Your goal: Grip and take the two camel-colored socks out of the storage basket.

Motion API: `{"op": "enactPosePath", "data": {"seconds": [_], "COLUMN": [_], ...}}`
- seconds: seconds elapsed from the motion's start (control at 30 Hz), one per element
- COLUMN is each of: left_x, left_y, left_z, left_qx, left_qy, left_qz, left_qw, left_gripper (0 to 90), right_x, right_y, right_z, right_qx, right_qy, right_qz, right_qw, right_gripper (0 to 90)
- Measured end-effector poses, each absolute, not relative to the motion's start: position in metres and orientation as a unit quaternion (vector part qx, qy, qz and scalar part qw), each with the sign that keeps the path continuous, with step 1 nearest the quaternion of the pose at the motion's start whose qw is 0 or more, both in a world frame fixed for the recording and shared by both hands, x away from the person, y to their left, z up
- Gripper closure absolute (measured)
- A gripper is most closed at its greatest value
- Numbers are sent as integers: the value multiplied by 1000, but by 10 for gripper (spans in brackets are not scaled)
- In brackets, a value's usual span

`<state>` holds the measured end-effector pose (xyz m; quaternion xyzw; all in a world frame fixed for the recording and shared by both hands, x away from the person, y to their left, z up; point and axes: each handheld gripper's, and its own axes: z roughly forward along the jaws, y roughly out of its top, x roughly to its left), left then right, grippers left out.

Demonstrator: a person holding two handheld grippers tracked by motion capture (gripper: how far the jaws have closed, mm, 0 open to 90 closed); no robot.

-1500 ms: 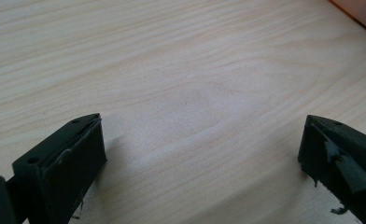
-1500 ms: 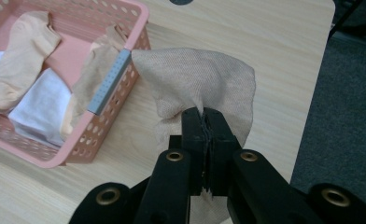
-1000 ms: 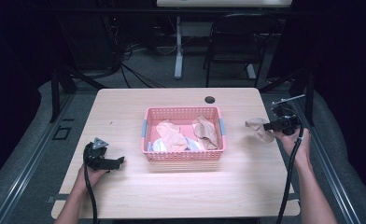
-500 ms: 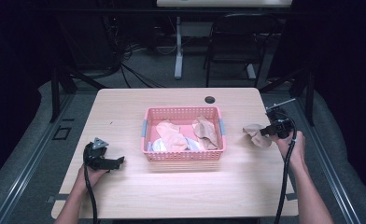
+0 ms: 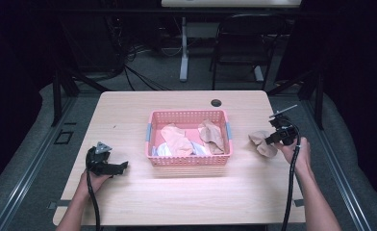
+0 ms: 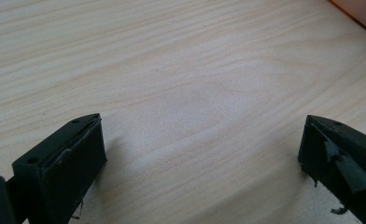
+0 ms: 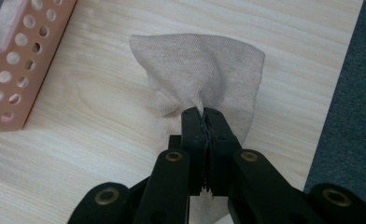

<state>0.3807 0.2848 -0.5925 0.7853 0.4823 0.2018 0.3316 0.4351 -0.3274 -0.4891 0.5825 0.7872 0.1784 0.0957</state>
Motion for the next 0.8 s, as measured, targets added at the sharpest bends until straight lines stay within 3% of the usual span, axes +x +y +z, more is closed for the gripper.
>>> {"op": "enactPosePath", "data": {"seconds": [0.5,0.6,0.7,0.8], "left_x": [381,381,381,381], "left_y": [285,285,285,285], "left_z": [-593,-592,-593,-592], "left_qx": [785,786,785,786], "left_qy": [483,481,483,481], "left_qz": [202,202,202,202], "left_qw": [332,331,332,331], "left_gripper": [4,4,4,4], "right_x": [435,435,433,432], "right_y": [-330,-331,-332,-332], "right_z": [-489,-486,-482,-477], "right_qx": [581,577,579,580], "right_qy": [788,789,786,780], "right_qz": [183,190,196,216], "right_qw": [90,86,95,96], "right_gripper": [837,718,476,306]}}
